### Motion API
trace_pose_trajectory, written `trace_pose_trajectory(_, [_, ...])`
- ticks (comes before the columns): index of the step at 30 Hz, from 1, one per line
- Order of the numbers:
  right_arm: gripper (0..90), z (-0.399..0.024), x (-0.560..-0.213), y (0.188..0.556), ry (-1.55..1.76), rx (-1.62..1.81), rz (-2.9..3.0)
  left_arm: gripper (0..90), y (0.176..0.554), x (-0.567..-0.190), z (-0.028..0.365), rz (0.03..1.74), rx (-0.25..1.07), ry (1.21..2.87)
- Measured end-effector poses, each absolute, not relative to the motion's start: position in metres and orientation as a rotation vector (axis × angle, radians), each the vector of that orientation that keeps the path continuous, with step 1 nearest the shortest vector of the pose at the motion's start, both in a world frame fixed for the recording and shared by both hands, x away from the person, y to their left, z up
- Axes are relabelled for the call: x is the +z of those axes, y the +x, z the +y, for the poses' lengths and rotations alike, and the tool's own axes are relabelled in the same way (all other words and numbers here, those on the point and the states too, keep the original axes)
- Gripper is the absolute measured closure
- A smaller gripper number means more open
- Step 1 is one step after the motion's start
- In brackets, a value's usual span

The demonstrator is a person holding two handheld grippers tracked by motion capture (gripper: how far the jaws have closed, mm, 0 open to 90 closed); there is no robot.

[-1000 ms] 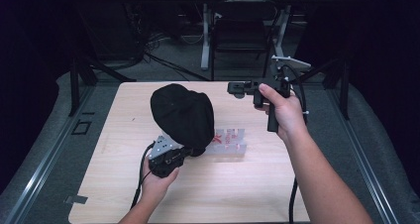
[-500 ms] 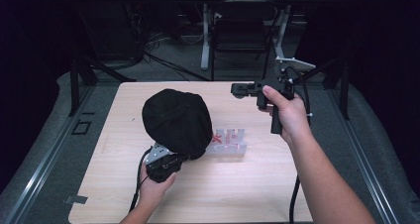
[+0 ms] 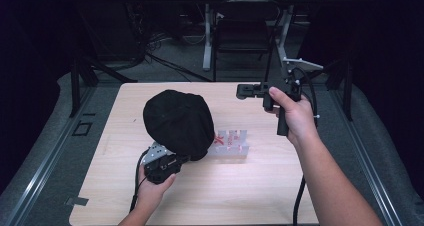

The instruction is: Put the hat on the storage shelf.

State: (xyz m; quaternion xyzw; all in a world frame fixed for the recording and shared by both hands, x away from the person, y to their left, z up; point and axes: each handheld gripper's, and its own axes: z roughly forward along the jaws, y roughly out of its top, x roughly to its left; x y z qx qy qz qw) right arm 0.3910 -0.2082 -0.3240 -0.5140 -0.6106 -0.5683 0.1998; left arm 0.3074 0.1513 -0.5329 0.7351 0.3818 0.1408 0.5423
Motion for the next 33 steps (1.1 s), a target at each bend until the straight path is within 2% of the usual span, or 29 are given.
trace_pose_trajectory(11, [73.1, -0.217, -0.322, 0.385, -1.453, -1.584, -1.744, 60.9, 0.304, -0.526, 0.166, 0.931, 0.32, 1.723])
trace_pose_trajectory(33, [70.1, -0.257, -0.334, 0.356, -1.628, -1.622, -1.917, 55.6, 0.294, -0.522, 0.222, 1.037, 0.404, 1.727])
